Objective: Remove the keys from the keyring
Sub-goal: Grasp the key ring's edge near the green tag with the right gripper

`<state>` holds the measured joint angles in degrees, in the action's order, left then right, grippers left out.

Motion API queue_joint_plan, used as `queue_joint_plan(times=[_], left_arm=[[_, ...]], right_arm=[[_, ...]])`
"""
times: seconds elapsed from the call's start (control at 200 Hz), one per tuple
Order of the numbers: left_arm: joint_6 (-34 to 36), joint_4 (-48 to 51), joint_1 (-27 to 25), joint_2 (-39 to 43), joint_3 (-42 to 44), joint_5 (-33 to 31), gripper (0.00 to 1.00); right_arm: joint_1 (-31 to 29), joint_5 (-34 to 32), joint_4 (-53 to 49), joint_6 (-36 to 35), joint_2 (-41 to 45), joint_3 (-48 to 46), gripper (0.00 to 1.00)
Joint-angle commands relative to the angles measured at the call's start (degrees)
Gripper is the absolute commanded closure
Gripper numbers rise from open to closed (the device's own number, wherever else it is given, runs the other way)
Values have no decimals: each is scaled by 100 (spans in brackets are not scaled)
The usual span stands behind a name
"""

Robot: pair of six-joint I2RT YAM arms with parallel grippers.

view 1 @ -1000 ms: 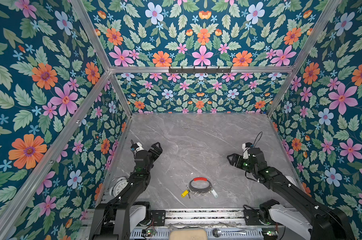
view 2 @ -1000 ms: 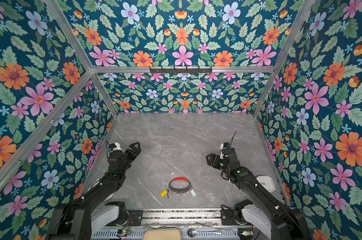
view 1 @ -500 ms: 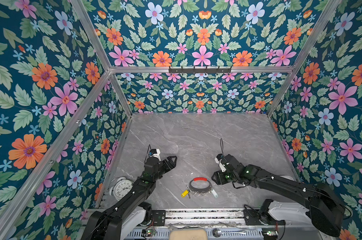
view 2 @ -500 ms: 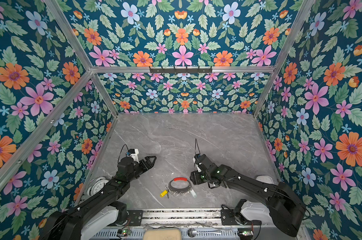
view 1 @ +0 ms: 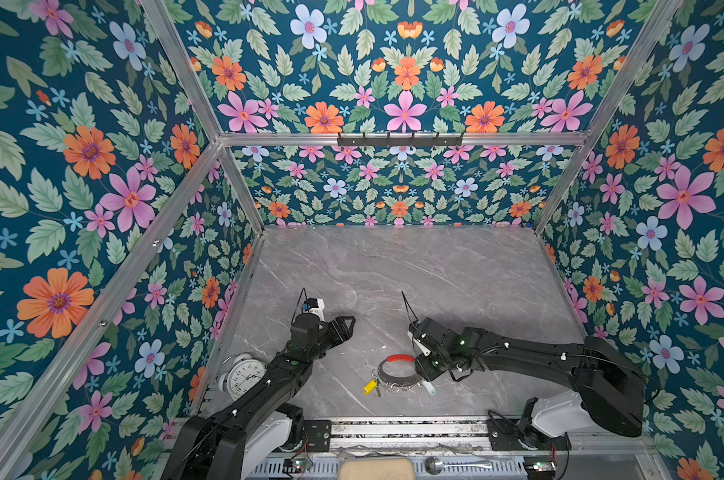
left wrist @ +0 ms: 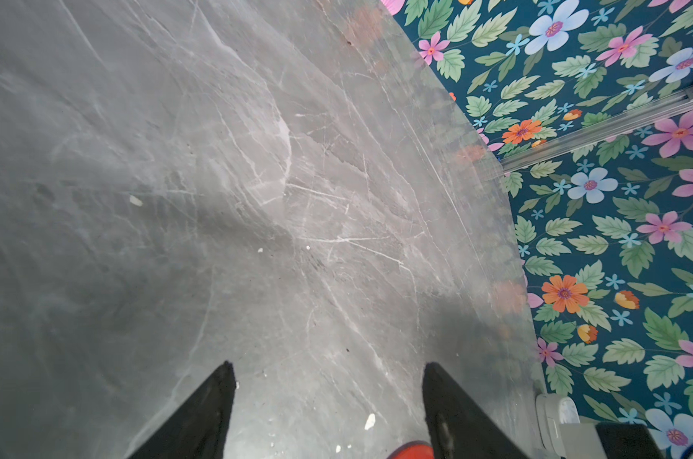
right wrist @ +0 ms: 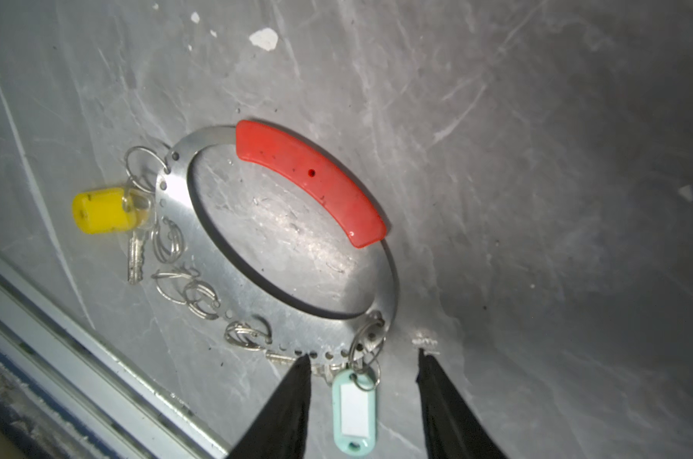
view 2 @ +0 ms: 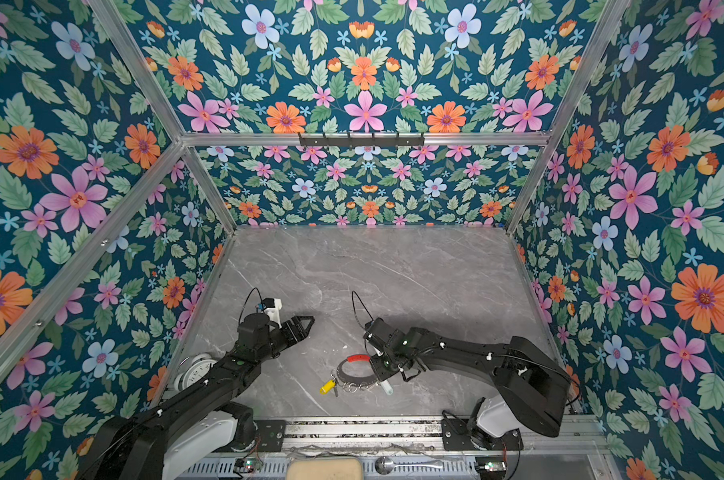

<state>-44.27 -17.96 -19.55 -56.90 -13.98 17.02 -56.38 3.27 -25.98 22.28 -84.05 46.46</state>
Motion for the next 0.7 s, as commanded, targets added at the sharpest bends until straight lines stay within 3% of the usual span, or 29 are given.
queue_joint_plan(times=[0.0, 0.695], left_arm=[[129, 3, -5, -5, -25, 74, 24], [115, -67, -5, -163, -52, 189, 31]], right_arm=[[-46, -81, -145, -149, -148, 103, 55], [-198, -289, -184, -251, -607, 241, 69]])
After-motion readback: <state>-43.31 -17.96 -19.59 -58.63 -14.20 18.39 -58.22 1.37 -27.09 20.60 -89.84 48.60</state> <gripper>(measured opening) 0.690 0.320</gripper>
